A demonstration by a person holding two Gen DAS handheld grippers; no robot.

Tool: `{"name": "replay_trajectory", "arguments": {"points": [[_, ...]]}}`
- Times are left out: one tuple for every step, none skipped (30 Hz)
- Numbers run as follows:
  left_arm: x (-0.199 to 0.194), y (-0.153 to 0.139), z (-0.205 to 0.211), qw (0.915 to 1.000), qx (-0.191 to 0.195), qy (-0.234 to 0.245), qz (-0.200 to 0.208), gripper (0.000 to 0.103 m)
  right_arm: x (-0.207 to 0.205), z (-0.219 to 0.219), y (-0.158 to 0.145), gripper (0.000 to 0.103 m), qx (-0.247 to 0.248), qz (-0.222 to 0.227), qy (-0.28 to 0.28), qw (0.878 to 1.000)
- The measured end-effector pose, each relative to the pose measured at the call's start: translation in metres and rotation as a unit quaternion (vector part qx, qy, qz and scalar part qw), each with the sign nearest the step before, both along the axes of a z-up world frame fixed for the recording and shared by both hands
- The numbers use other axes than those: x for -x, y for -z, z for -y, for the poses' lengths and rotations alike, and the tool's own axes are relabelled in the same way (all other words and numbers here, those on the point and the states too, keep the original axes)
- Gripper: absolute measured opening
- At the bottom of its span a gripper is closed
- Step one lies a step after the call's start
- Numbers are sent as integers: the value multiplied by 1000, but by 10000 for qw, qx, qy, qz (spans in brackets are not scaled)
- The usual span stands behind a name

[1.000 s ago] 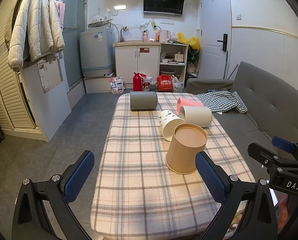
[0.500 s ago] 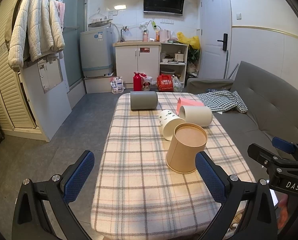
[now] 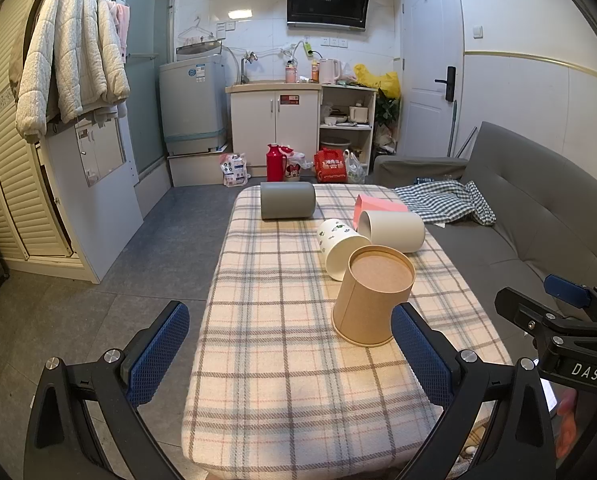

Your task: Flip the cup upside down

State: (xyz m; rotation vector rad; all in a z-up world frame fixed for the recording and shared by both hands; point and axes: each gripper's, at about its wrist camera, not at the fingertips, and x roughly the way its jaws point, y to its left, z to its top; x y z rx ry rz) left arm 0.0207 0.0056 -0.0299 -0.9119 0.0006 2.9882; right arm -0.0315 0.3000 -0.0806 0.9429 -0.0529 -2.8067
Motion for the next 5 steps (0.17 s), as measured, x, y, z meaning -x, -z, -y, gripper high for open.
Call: {"name": "replay_trajectory", "arguments": {"points": [[0, 0, 0, 10000, 2, -4, 3, 103, 0, 0, 0, 103, -3, 1, 1, 10000], [0, 0, 0, 10000, 37, -29, 10, 103, 0, 0, 0, 103, -6, 5, -3, 10000], [0, 0, 0, 10000, 56, -31, 12, 103, 0, 0, 1, 103, -8, 12, -4, 10000], [0, 0, -1, 10000, 59, -15, 10, 103, 0, 0, 1, 103, -5, 13, -1, 10000], [0, -1, -1, 10000, 55, 16, 7, 103, 0, 0, 1, 103, -4, 12, -1, 10000]]}}
